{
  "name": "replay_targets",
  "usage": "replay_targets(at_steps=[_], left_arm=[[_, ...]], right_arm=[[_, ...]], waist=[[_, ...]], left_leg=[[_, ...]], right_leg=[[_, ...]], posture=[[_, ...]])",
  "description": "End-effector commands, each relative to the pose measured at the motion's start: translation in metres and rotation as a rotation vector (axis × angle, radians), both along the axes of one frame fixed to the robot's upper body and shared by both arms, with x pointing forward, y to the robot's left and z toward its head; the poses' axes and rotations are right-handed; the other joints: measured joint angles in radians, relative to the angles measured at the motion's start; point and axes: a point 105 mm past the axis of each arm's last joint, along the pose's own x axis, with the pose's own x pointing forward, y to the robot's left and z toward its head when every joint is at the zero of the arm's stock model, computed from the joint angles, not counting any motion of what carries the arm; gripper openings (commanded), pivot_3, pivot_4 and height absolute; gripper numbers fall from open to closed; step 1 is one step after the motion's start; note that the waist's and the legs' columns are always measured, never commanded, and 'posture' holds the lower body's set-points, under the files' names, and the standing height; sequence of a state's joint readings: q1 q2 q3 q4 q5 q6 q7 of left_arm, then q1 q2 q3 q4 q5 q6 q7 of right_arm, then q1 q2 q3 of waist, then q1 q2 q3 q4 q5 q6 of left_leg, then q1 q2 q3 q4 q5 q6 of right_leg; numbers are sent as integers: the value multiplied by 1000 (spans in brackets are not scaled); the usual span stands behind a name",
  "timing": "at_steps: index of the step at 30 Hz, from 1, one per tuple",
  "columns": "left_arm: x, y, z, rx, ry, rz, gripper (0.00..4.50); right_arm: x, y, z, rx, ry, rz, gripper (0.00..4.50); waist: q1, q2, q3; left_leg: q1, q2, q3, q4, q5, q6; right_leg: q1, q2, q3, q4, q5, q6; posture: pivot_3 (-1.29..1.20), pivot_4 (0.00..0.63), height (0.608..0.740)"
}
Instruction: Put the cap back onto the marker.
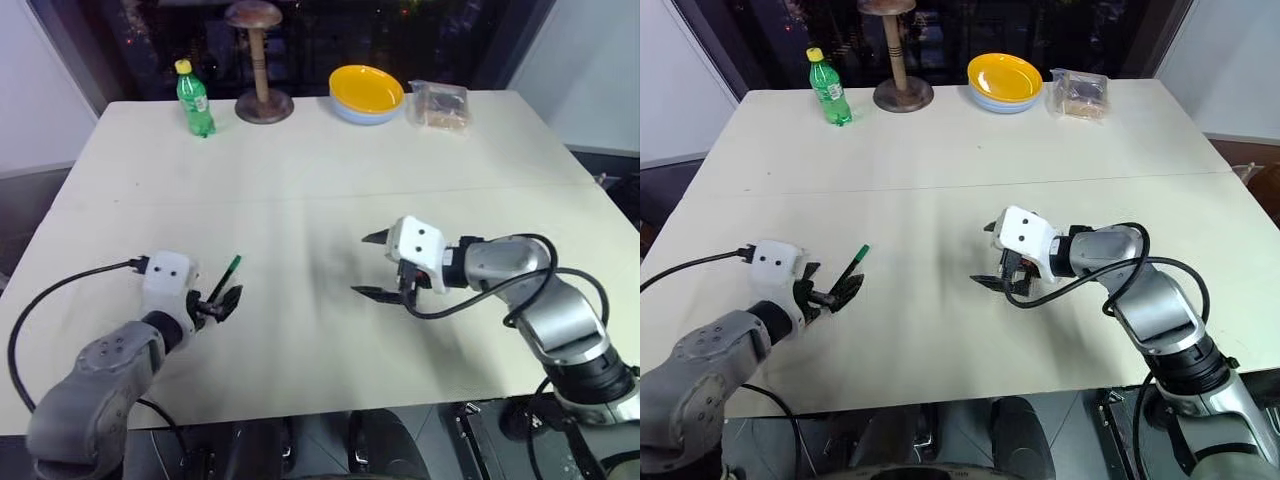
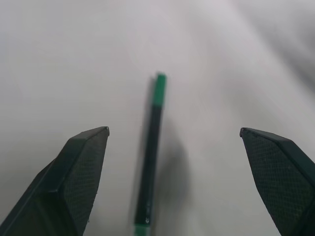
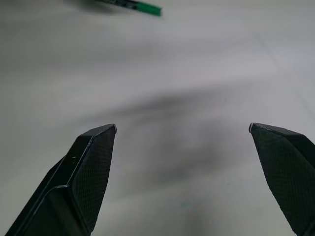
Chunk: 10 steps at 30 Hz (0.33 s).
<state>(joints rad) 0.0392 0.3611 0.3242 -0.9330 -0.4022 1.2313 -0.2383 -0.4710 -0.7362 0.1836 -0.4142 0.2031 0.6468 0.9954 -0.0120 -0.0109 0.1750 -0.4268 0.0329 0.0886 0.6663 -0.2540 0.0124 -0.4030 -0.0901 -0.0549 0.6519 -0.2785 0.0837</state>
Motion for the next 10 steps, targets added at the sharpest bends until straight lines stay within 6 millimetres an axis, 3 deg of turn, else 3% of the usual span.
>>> replay_targets(at_steps=[1, 10], left_arm=[[-12, 3, 20, 39, -105, 48, 4431], [-28, 9, 22, 45, -141, 85, 4431]], right_arm=[[0, -5, 11, 27, 0, 27, 4500], [15, -12, 11, 34, 7, 25, 4500]], waist=[[0, 0, 0], [1, 0, 0]], left_leg=[[0, 0, 0, 0, 0, 0], [0, 0, 0, 0, 0, 0]], right_leg=[[0, 0, 0, 0, 0, 0], [0, -2, 0, -1, -2, -5]], posture=[[0, 150, 740], [0, 150, 740]])
